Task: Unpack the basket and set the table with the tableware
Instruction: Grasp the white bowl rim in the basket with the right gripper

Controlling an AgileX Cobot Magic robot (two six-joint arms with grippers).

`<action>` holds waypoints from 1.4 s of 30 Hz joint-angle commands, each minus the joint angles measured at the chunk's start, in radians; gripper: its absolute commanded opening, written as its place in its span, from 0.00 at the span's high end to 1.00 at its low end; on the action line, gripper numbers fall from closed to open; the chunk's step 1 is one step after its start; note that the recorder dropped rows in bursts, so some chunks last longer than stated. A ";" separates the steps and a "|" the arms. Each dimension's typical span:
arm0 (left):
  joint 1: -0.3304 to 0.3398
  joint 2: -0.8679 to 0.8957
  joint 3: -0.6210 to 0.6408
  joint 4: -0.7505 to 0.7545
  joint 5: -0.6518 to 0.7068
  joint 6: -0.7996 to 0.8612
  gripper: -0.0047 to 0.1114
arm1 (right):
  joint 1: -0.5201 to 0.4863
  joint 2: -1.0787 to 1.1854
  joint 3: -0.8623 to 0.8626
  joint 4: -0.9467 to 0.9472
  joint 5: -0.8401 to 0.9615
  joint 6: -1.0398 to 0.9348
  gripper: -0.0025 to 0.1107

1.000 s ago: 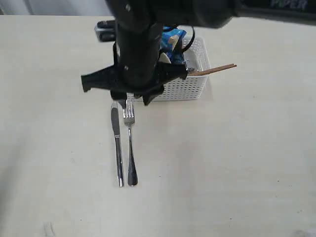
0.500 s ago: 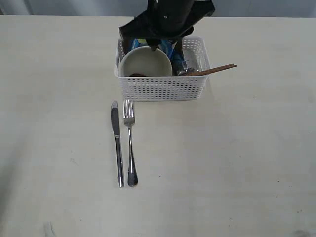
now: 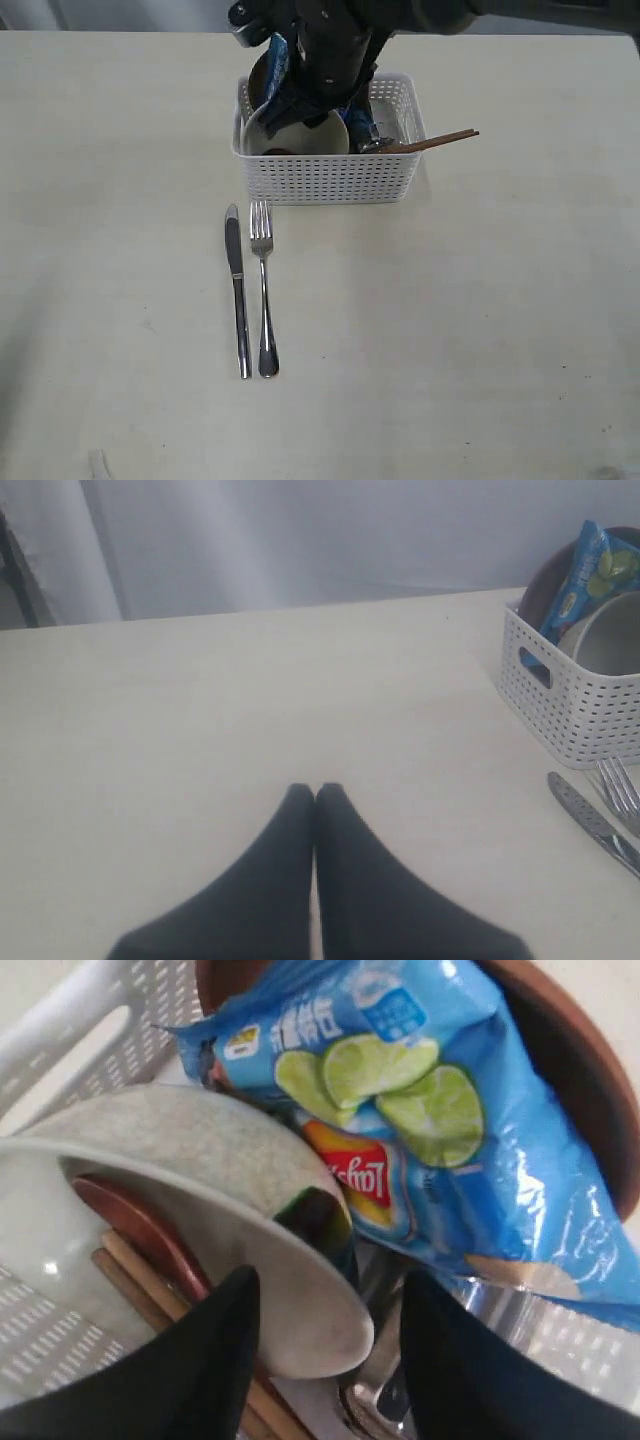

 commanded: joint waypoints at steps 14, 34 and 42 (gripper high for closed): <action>0.003 -0.005 0.003 -0.011 -0.007 0.002 0.96 | -0.006 0.026 -0.002 -0.090 -0.048 -0.012 0.98; 0.003 -0.005 0.003 -0.011 -0.007 0.002 0.96 | 0.018 -0.143 -0.002 -0.200 -0.060 0.022 0.98; 0.003 -0.005 0.003 -0.011 -0.007 0.002 0.96 | 0.018 -0.193 -0.002 -0.257 -0.036 0.048 0.98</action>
